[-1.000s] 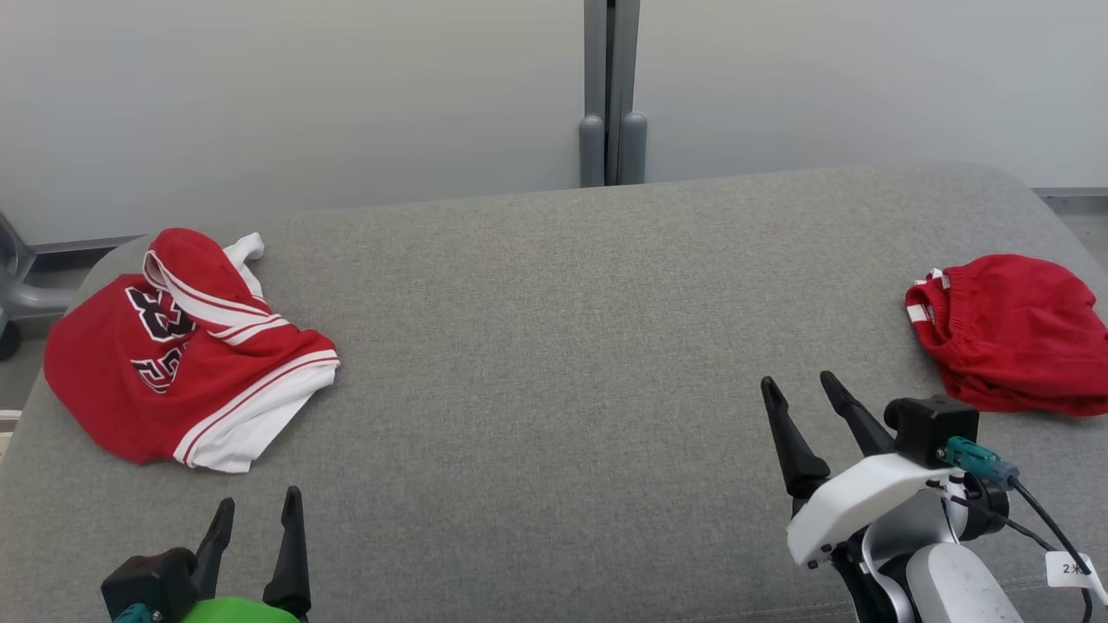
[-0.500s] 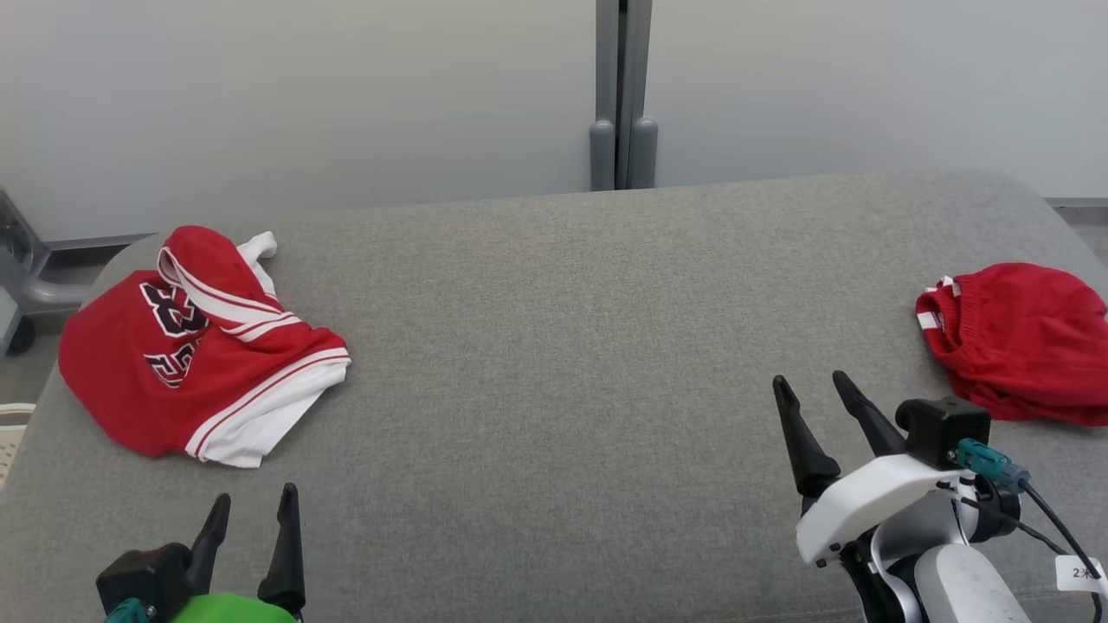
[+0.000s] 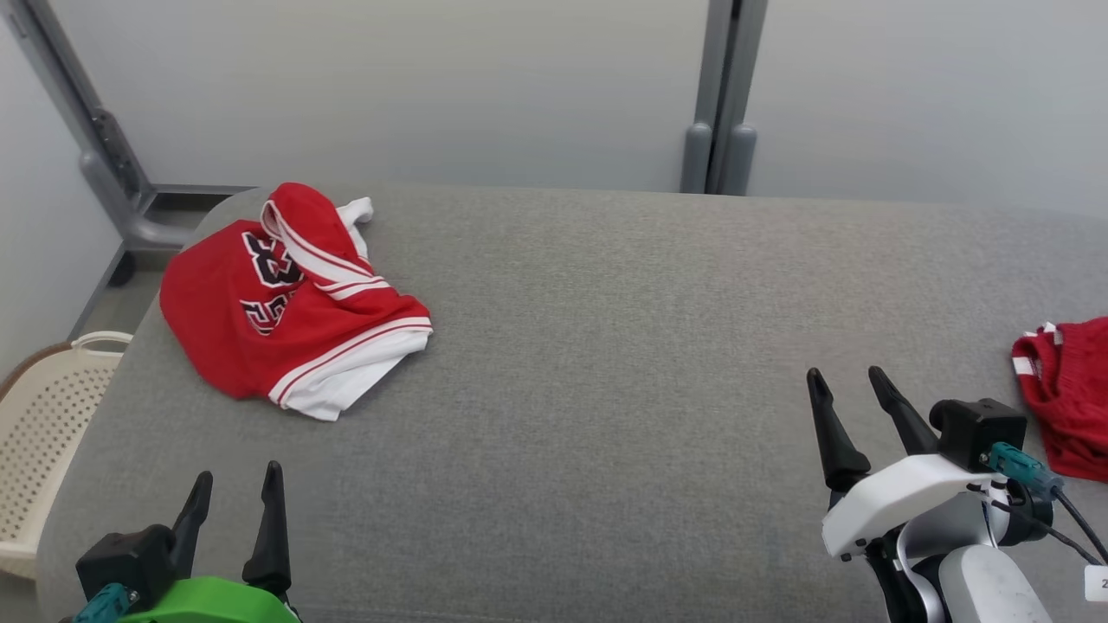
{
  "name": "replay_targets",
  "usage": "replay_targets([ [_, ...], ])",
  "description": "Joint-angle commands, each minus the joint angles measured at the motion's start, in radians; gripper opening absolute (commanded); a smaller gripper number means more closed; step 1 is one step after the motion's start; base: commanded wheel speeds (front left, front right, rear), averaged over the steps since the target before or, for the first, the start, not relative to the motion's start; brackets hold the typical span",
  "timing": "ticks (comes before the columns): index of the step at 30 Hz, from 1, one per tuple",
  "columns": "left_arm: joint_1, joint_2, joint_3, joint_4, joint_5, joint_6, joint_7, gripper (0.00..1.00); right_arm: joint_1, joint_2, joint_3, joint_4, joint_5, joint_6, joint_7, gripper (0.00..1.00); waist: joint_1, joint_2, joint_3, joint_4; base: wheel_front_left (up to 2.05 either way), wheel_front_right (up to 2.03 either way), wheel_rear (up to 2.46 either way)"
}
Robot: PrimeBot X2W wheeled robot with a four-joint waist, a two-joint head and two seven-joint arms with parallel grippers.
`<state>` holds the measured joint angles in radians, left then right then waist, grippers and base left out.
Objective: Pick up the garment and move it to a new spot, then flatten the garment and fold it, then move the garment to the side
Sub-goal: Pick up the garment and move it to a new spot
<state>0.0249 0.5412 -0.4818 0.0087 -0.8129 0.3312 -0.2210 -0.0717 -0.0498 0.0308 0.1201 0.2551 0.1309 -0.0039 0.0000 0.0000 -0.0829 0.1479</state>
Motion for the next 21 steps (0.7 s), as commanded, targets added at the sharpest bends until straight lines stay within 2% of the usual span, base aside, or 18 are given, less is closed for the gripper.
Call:
replay_targets([
  [1,-0.008,0.009,0.006,-0.005,0.006,0.006,0.001,1.00,0.005,-0.001,-0.003,-0.002,0.001,0.000,-0.008,1.00,0.0000,0.0000,0.003,0.086,0.00,0.00,0.00],
  [7,-0.006,0.024,0.012,-0.023,0.008,0.014,0.006,1.00,0.002,-0.002,-0.011,0.009,0.009,0.000,-0.020,1.00,0.0000,0.0000,0.005,0.190,0.00,0.00,0.00],
  [12,0.006,0.032,0.020,-0.034,0.005,0.021,0.005,1.00,-0.010,-0.002,-0.004,0.020,0.018,0.000,-0.031,1.00,0.0000,0.0000,0.005,0.248,0.00,0.00,0.00],
  [21,0.013,0.037,0.024,-0.047,0.002,0.031,0.007,1.00,-0.020,-0.002,0.011,0.040,0.023,0.000,-0.042,1.00,0.0000,0.0000,0.000,0.277,0.00,0.00,0.00],
])
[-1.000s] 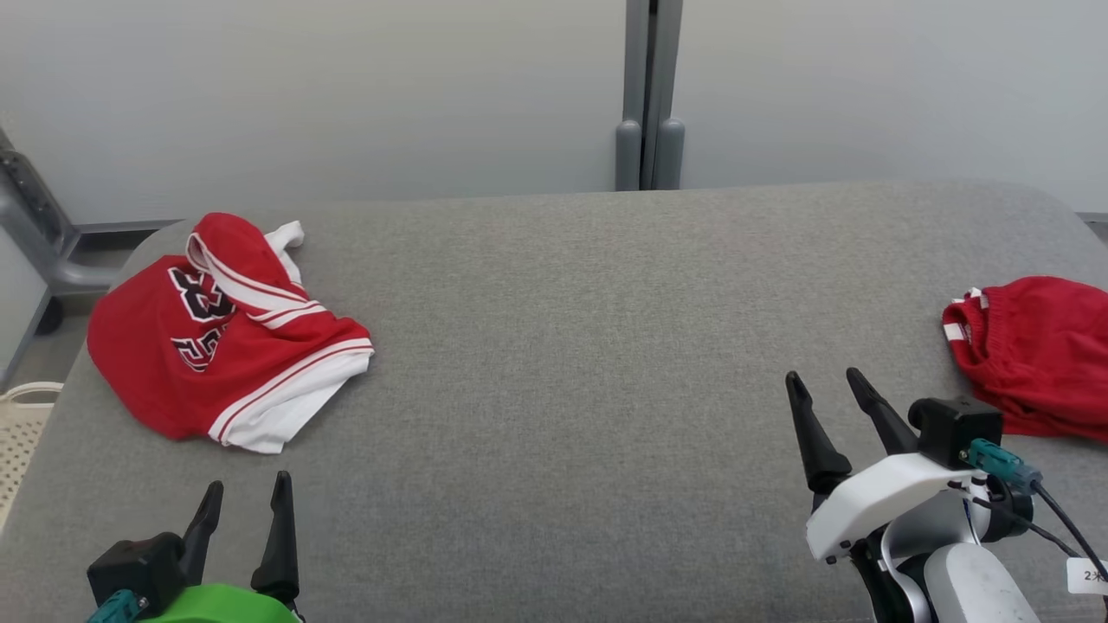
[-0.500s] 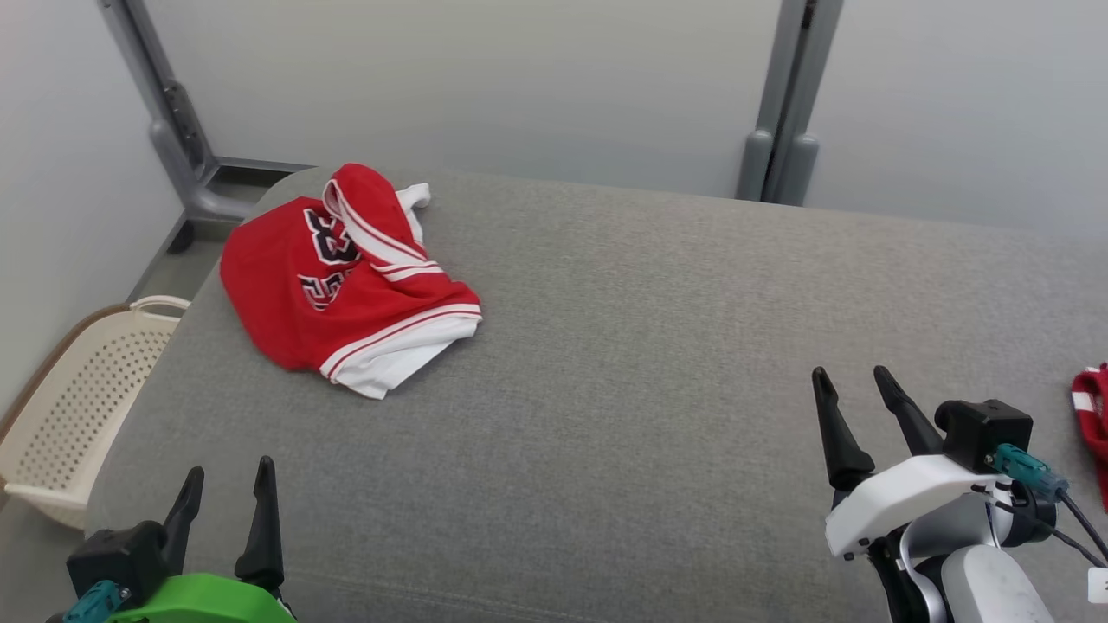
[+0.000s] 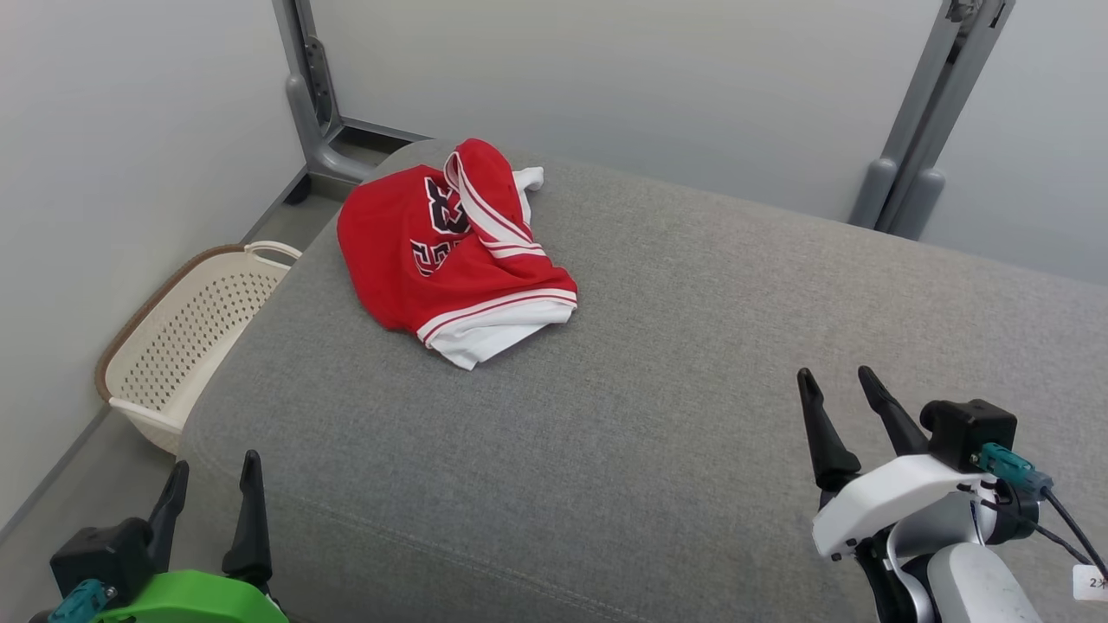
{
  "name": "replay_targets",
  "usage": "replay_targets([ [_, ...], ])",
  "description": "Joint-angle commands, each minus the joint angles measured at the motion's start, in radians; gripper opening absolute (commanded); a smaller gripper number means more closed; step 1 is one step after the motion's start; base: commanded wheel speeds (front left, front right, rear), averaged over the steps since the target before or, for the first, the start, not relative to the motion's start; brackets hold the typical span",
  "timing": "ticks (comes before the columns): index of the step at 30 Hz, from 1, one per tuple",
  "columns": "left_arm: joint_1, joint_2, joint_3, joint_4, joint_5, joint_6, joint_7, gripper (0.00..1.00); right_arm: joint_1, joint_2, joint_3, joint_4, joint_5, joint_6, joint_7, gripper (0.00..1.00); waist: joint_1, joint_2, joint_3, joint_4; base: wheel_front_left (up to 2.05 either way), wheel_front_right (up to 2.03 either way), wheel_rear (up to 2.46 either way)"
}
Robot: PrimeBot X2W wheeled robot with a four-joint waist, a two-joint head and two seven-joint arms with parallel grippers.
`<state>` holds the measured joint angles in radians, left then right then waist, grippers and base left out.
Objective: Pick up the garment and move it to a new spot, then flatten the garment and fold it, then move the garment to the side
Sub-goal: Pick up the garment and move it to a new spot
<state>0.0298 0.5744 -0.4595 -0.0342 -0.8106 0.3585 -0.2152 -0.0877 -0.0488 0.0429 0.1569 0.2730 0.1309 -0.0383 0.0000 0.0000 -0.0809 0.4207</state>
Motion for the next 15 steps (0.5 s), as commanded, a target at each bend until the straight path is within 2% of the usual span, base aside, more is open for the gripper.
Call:
replay_targets([
  [1,0.009,0.004,0.002,-0.005,0.000,0.004,0.001,1.00,-0.007,-0.003,0.002,0.005,0.006,0.000,-0.008,1.00,0.0000,0.0000,-0.002,0.003,0.00,0.00,0.00],
  [8,0.002,-0.006,-0.004,-0.006,0.000,0.009,0.002,1.00,-0.010,-0.003,0.010,0.008,0.000,0.000,-0.002,1.00,0.0000,0.0000,0.000,-0.031,0.00,0.00,0.00],
  [15,-0.055,-0.006,-0.021,0.001,0.013,-0.007,0.023,1.00,-0.010,-0.003,0.006,-0.008,-0.007,0.000,0.009,1.00,0.0000,0.0000,0.020,-0.081,0.00,0.00,0.00],
])
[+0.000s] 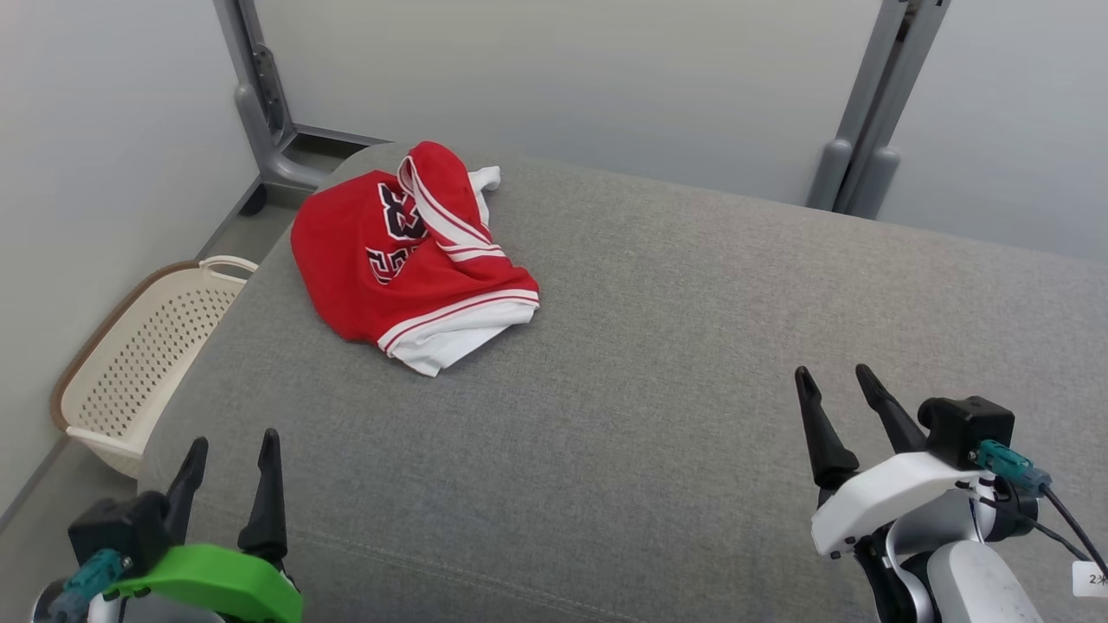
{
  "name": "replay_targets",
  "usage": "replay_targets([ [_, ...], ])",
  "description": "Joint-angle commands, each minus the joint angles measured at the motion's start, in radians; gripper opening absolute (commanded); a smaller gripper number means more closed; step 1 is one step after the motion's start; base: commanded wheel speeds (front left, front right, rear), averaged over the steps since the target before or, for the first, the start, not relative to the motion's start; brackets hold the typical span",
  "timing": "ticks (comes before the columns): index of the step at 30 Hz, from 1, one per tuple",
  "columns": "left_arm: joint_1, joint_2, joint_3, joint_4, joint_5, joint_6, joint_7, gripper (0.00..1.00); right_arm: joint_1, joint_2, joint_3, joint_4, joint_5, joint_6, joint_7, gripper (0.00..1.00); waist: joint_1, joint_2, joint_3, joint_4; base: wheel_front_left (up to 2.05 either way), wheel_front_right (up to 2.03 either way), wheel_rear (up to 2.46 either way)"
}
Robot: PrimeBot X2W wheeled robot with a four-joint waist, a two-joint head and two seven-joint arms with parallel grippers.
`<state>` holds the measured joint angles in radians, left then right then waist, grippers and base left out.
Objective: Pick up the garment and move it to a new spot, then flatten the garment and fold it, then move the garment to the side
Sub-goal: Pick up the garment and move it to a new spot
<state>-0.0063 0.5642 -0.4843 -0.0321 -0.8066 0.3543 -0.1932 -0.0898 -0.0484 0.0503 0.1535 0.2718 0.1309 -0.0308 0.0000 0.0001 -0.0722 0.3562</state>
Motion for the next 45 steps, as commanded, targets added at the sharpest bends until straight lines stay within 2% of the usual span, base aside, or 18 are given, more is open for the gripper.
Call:
replay_targets([
  [1,-0.034,0.007,0.002,0.001,0.011,-0.008,0.009,1.00,-0.010,-0.004,-0.003,-0.008,-0.006,0.000,0.002,1.00,0.0000,-0.0001,0.017,-0.024,0.00,0.00,0.00],
  [5,-0.135,0.028,-0.008,0.021,0.025,-0.040,0.057,1.00,-0.018,-0.004,-0.008,-0.023,-0.014,0.000,0.012,1.00,0.0000,-0.0001,0.043,-0.056,0.00,0.00,0.00],
  [12,-0.389,0.049,-0.033,0.148,0.043,-0.138,0.169,1.00,-0.054,-0.004,-0.006,-0.064,-0.034,0.000,0.032,1.00,0.0000,-0.0001,0.137,-0.136,0.00,0.00,0.00],
  [16,-0.526,0.017,-0.027,0.260,0.025,-0.181,0.202,1.00,-0.089,-0.004,-0.002,-0.092,-0.051,0.000,0.041,1.00,0.0000,-0.0001,0.219,-0.190,0.00,0.00,0.00],
  [22,-0.682,-0.044,-0.030,0.459,0.029,-0.216,0.197,1.00,-0.153,-0.004,0.005,-0.131,-0.079,0.000,0.054,1.00,0.0000,-0.0001,0.345,-0.272,0.00,0.00,0.00],
  [23,-0.682,-0.044,-0.030,0.459,0.029,-0.216,0.197,1.00,-0.153,-0.004,0.005,-0.131,-0.079,0.000,0.054,1.00,0.0000,-0.0001,0.345,-0.272,0.00,0.00,0.00],
  [28,-0.776,-0.090,-0.042,0.624,0.038,-0.246,0.182,1.00,-0.195,-0.003,-0.003,-0.170,-0.099,0.000,0.063,1.00,0.0000,-0.0001,0.430,-0.327,0.00,0.00,0.00],
  [34,-0.854,-0.135,-0.057,0.794,0.050,-0.266,0.155,1.00,-0.205,-0.006,-0.019,-0.210,-0.112,0.000,0.071,1.00,0.0000,-0.0001,0.497,-0.358,0.00,0.00,0.00],
  [45,-0.930,-0.192,-0.036,1.030,0.020,-0.266,0.112,1.00,-0.195,-0.010,-0.008,-0.231,-0.105,0.000,0.068,1.00,0.0000,-0.0001,0.538,-0.378,0.00,0.00,0.00],
])
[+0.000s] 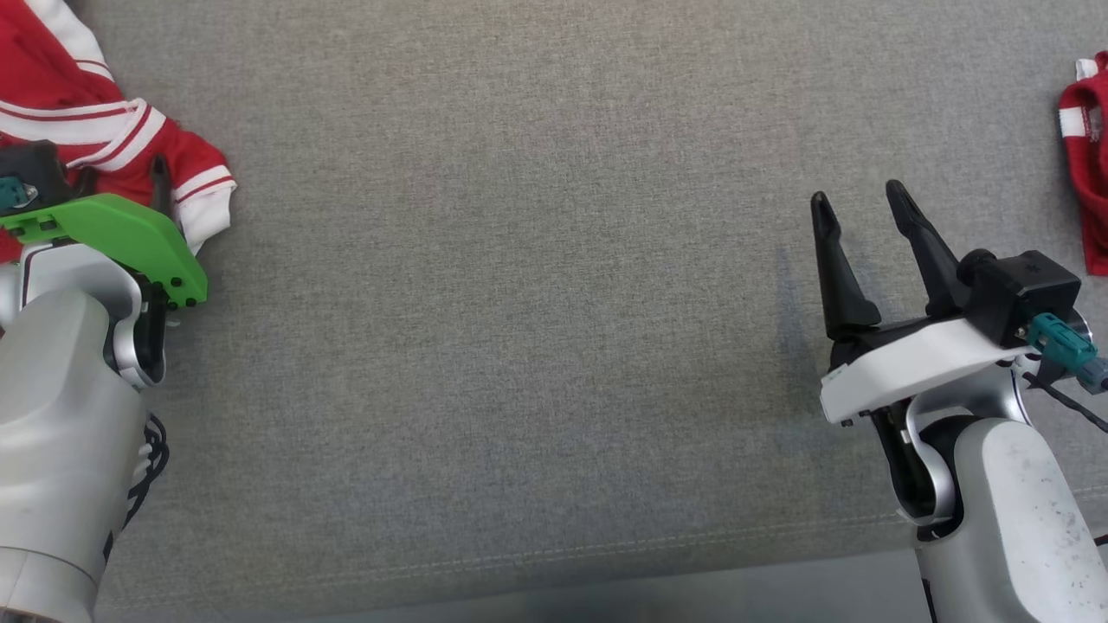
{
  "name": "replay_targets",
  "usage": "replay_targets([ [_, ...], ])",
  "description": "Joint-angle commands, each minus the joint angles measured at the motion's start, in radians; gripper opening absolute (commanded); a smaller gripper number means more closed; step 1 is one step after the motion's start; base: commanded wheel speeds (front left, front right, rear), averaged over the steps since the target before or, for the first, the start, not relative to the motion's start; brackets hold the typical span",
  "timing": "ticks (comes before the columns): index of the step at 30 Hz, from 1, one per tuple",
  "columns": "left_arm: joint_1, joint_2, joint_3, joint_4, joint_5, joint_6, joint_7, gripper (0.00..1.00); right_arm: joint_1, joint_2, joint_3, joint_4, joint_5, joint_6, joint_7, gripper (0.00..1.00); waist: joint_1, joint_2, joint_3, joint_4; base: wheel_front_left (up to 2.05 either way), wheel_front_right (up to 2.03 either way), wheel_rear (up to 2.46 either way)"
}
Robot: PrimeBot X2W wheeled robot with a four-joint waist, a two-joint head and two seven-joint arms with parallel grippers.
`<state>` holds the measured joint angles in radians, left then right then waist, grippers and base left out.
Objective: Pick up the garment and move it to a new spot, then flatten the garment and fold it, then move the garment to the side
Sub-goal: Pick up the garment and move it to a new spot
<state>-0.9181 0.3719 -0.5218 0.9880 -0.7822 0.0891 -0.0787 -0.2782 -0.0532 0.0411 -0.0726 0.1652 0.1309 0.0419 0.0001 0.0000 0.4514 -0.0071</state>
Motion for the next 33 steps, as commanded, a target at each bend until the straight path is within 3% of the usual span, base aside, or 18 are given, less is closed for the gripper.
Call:
replay_targets([
  [1,-0.021,-0.001,0.002,0.024,-0.008,-0.005,-0.001,1.00,-0.007,-0.005,0.002,-0.005,0.003,0.000,-0.007,1.00,-0.0001,0.0000,0.016,-0.017,0.00,0.00,0.00],
  [2,-0.025,-0.002,0.001,0.041,-0.009,-0.009,0.001,1.00,-0.008,-0.006,0.004,-0.004,0.004,0.000,-0.009,1.00,-0.0001,0.0000,0.018,-0.019,0.00,0.00,0.00],
  [3,-0.026,-0.005,-0.002,0.053,-0.006,-0.010,0.002,0.91,-0.007,-0.007,0.005,-0.002,0.005,0.000,-0.010,1.00,-0.0001,0.0000,0.019,-0.022,0.00,0.00,0.00],
  [4,-0.027,-0.007,-0.004,0.070,-0.005,-0.011,0.004,0.64,-0.007,-0.008,0.006,0.000,0.007,0.000,-0.011,1.00,-0.0001,0.0000,0.020,-0.024,0.00,0.00,0.00],
  [5,-0.029,-0.007,-0.007,0.082,-0.003,-0.013,0.002,0.47,-0.007,-0.009,0.006,0.002,0.008,0.000,-0.012,1.00,-0.0001,0.0000,0.020,-0.026,0.00,0.00,0.00],
  [6,-0.032,-0.007,-0.008,0.093,-0.001,-0.015,-0.004,0.37,-0.007,-0.010,0.006,0.004,0.010,0.000,-0.014,1.00,-0.0001,0.0000,0.019,-0.028,0.00,0.00,0.00],
  [8,-0.038,-0.006,-0.006,0.110,0.002,-0.016,-0.025,0.00,-0.006,-0.010,0.002,0.009,0.010,0.000,-0.019,1.00,-0.0001,0.0000,0.016,-0.030,0.00,0.00,0.00],
  [20,-0.084,0.037,-0.003,0.105,0.019,-0.073,-0.162,0.00,0.015,-0.005,-0.016,0.053,0.016,0.000,-0.043,1.00,-0.0001,0.0000,-0.097,-0.010,0.00,0.00,0.00],
  [27,-0.085,0.062,-0.037,0.036,0.059,-0.140,-0.179,0.00,0.044,-0.002,-0.025,0.077,0.021,0.000,-0.047,1.00,-0.0001,0.0000,-0.192,-0.015,0.00,0.00,0.00],
  [33,-0.097,0.075,-0.101,-0.049,0.099,-0.178,-0.134,0.00,0.080,0.001,-0.033,0.093,0.029,0.000,-0.052,1.00,-0.0001,0.0000,-0.275,-0.051,0.00,0.00,0.00],
])
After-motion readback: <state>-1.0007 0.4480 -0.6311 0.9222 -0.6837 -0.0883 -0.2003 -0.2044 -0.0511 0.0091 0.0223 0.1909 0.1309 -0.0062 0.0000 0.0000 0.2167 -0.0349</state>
